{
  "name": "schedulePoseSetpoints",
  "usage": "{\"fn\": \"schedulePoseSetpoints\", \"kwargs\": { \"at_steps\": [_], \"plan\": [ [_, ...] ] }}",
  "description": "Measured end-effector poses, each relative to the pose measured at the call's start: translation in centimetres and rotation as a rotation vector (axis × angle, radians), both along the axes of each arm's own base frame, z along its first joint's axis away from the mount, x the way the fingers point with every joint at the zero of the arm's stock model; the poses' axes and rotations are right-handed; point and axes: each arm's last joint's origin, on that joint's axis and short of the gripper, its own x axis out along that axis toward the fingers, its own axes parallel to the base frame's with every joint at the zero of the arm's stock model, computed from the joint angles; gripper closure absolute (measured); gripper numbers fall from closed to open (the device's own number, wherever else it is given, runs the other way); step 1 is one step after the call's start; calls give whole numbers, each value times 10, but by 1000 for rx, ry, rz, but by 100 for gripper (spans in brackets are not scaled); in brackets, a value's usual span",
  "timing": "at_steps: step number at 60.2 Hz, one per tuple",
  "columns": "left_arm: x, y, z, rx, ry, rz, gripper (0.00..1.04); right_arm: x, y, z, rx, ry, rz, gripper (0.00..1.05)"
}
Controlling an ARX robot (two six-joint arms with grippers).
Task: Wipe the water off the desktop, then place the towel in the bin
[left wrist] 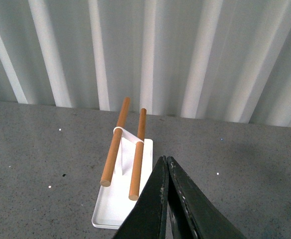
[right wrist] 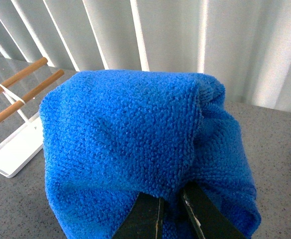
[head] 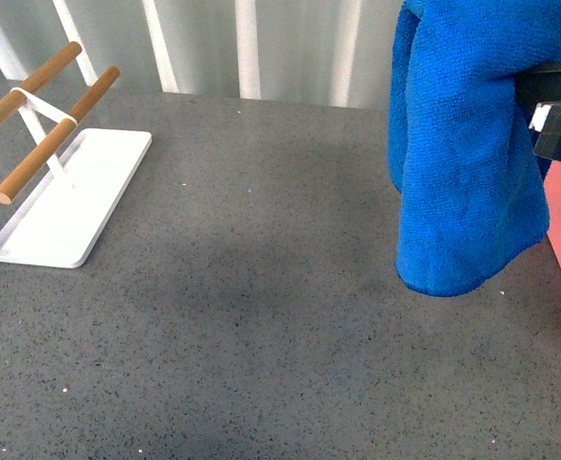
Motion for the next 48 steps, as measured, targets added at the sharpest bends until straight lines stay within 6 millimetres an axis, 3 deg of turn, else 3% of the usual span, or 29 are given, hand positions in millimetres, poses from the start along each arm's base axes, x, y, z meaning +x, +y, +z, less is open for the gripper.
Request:
{"fn": "schedulePoseSetpoints", "kwargs": {
  "at_steps": [23, 48],
  "plan": [
    [-18, 0, -12, 0, -14, 0, 101, -3, -1, -5, -27, -1, -3, 101],
    [-31, 0, -9, 1, -32, 2, 101, -4, 0, -6, -30, 3, -10, 101]
  ]
}}
